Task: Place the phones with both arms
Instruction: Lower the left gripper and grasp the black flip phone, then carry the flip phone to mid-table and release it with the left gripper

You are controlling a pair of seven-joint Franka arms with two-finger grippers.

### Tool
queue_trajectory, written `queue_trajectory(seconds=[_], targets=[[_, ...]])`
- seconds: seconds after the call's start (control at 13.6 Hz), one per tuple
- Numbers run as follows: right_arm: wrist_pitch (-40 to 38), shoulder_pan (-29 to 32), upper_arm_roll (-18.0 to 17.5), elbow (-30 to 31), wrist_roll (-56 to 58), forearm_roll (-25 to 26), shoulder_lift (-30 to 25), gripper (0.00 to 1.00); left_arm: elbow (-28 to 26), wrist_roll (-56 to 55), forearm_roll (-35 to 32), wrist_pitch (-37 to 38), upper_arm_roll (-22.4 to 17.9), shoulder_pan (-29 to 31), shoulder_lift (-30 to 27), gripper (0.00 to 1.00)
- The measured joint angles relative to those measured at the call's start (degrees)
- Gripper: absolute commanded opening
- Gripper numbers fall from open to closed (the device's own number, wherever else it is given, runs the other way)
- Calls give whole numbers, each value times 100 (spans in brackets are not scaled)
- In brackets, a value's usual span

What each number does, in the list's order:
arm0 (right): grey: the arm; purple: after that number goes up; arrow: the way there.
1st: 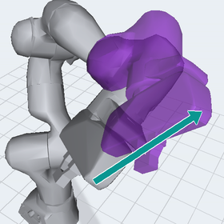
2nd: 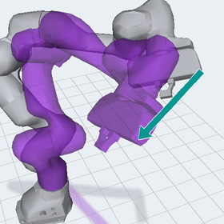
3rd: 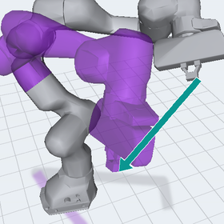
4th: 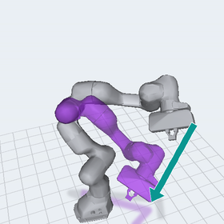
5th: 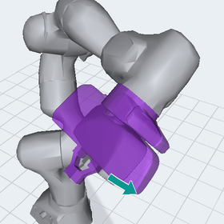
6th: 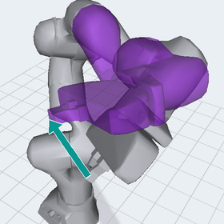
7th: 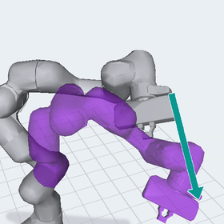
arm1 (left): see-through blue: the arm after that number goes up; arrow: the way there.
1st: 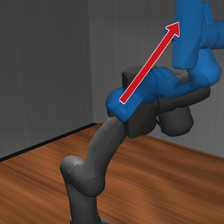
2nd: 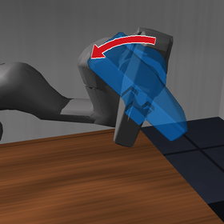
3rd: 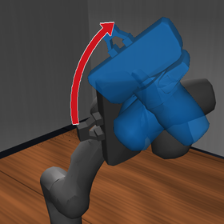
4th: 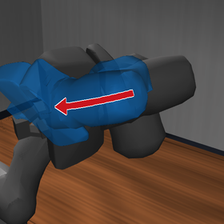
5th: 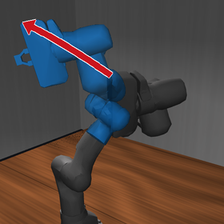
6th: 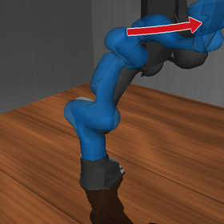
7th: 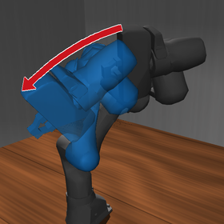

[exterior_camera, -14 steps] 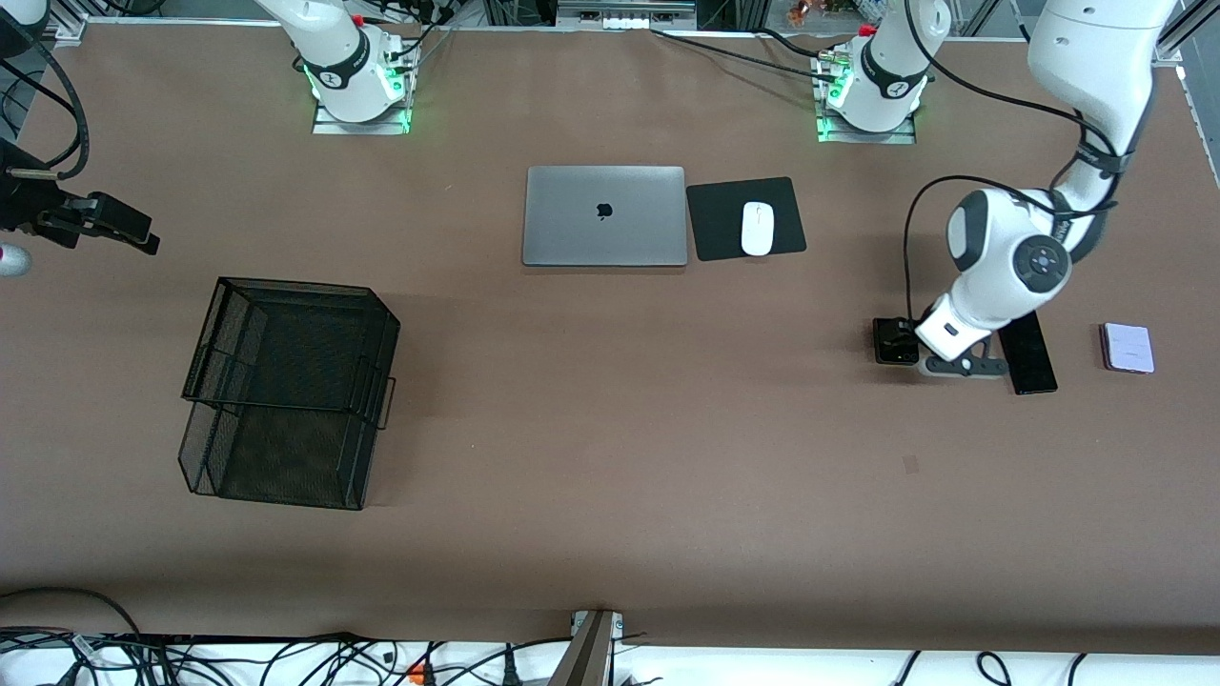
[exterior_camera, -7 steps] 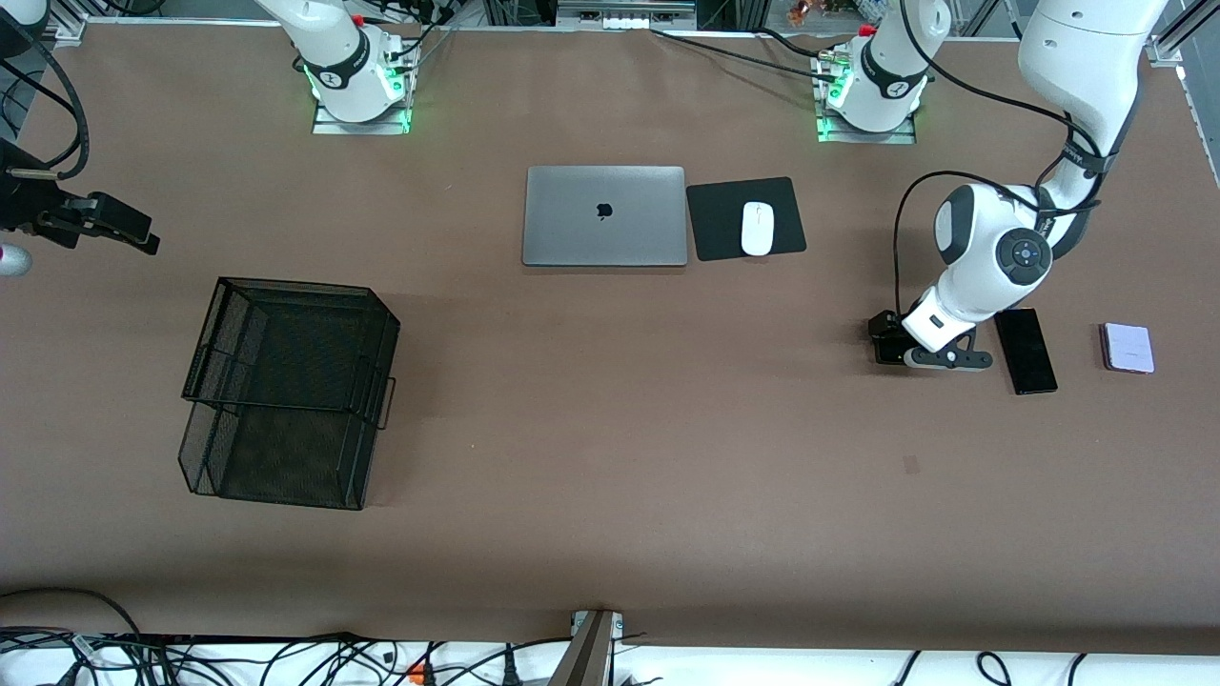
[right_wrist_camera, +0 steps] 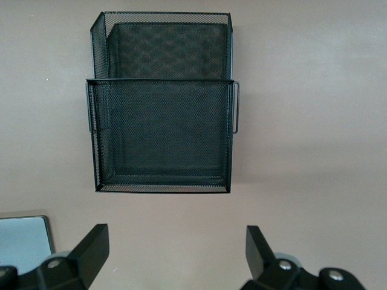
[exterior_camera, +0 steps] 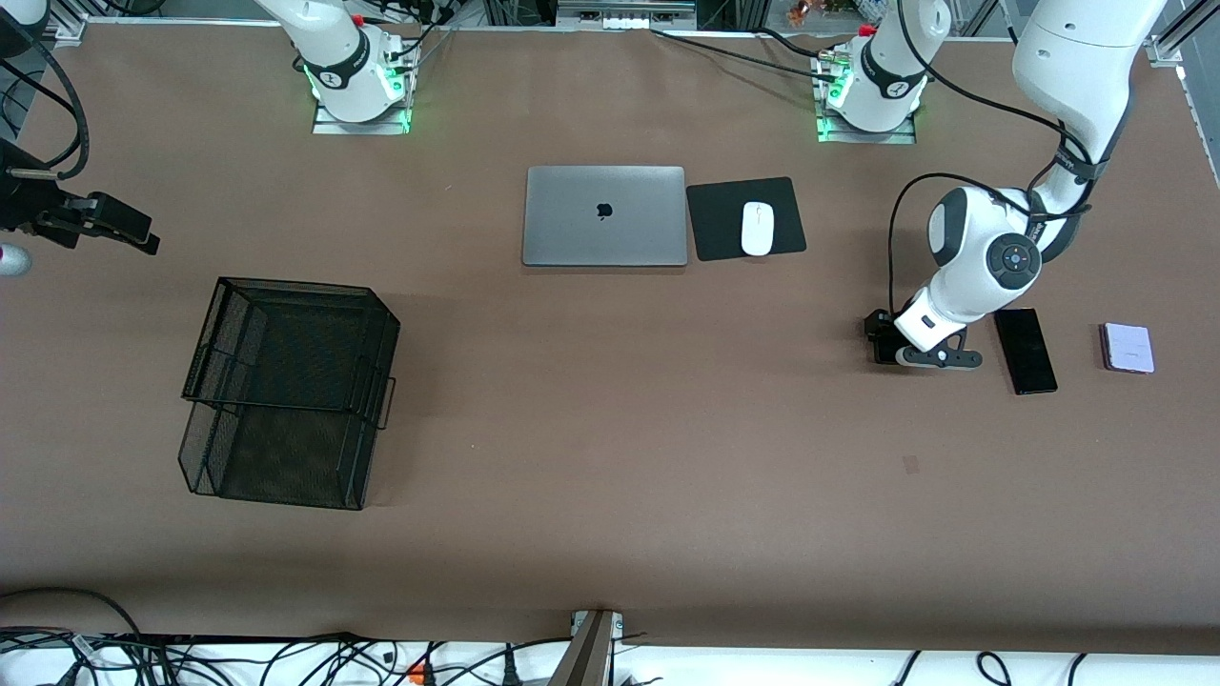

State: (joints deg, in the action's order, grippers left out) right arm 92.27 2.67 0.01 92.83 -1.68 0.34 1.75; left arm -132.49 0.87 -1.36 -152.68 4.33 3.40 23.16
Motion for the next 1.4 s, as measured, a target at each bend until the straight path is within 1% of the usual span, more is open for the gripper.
queue_trajectory(seconds=[0.15, 0.22, 0.29, 0.37, 0.44, 0.59, 0.66, 0.74, 0.81, 0.88, 0.96, 1.03, 1.1, 1.18, 1.25, 1.4], targets=[[0, 0, 0, 0, 0, 0, 0, 100, 75, 6, 0, -23, 120, 3, -46, 41], [0, 0, 0, 0, 0, 0, 0, 100, 172, 0, 0, 39, 272, 1, -139, 41], [0, 0, 0, 0, 0, 0, 0, 100, 360, -10, 0, 281, 461, -4, -261, 41], [0, 0, 0, 0, 0, 0, 0, 100, 653, -35, 0, 676, 659, -15, -353, 41], [0, 0, 0, 0, 0, 0, 0, 100, 1073, -92, 2, 1199, 883, -55, -395, 41], [0, 0, 0, 0, 0, 0, 0, 100, 2120, -459, 4, 2245, 1273, -364, -245, 40], [0, 0, -1, 0, 0, -1, 0, 100, 2625, -781, 5, 2566, 1358, -679, -40, 41], [0, 0, -1, 0, 0, -1, 0, 100, 3051, -1217, 6, 2693, 1388, -1081, 237, 40], [0, 0, -1, 0, 0, -1, 0, 100, 3404, -1776, 6, 2707, 1395, -1542, 571, 41], [0, 0, -2, 0, 0, -2, 0, 100, 3718, -2394, 4, 2699, 1393, -2015, 939, 44], [0, -1, -2, 0, 0, -2, 0, 100, 4013, -2969, -1, 2671, 1378, -2479, 1323, 47], [0, -1, -4, 0, 0, -3, 0, 100, 4261, -3403, -3, 2530, 1353, -2887, 1679, 47], [0, -1, -5, 0, 0, -3, 0, 100, 4429, -3715, -3, 2181, 1331, -3195, 1991, 51], [0, -1, -5, 0, 0, -3, 0, 100, 4520, -3957, -3, 1769, 1309, -3391, 2236, 94], [0, -1, -6, 0, 0, -3, 0, 100, 4566, -4110, -3, 1529, 1298, -3470, 2395, 100], [0, -1, -6, 0, 0, -3, 0, 100, 4642, -4176, -3, 1491, 1263, -3438, 2470, 100]])
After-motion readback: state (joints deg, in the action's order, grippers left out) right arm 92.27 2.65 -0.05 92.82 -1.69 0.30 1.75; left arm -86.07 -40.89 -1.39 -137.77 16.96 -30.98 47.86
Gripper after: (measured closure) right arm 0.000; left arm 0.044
